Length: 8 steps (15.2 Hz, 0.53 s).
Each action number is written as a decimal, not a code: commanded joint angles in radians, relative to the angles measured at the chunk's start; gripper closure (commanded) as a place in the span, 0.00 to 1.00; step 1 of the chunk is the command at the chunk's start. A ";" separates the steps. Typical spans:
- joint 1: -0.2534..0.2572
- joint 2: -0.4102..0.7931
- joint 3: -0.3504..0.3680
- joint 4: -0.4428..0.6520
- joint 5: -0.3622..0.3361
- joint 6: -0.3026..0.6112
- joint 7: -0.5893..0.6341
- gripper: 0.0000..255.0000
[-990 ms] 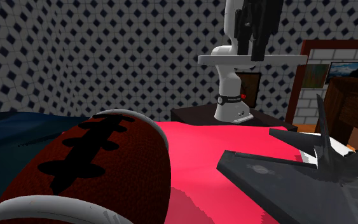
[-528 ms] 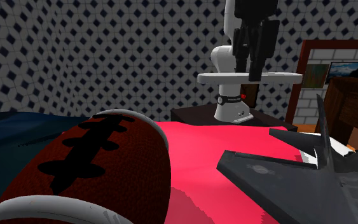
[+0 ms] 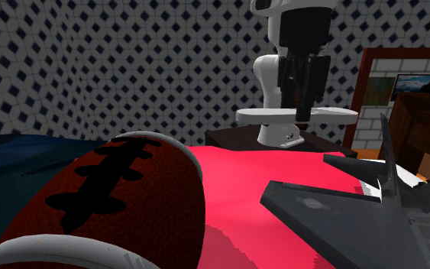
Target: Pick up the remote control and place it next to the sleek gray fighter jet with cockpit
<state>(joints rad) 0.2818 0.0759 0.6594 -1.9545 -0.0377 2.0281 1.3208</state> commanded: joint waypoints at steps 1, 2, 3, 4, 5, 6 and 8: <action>0.001 0.008 0.000 -0.023 -0.006 0.030 0.004 1.00; 0.002 0.013 -0.001 -0.031 -0.010 0.043 0.007 1.00; 0.003 0.019 -0.001 -0.040 -0.014 0.055 0.010 1.00; 0.004 0.025 -0.001 -0.048 -0.019 0.068 0.013 1.00; 0.004 0.031 -0.002 -0.055 -0.024 0.080 0.016 1.00; 0.005 0.037 -0.002 -0.063 -0.028 0.093 0.019 1.00; 0.008 0.050 -0.004 -0.077 -0.039 0.117 0.026 1.00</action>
<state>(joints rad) 0.2870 0.1168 0.6560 -2.0294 -0.0695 2.1348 1.3409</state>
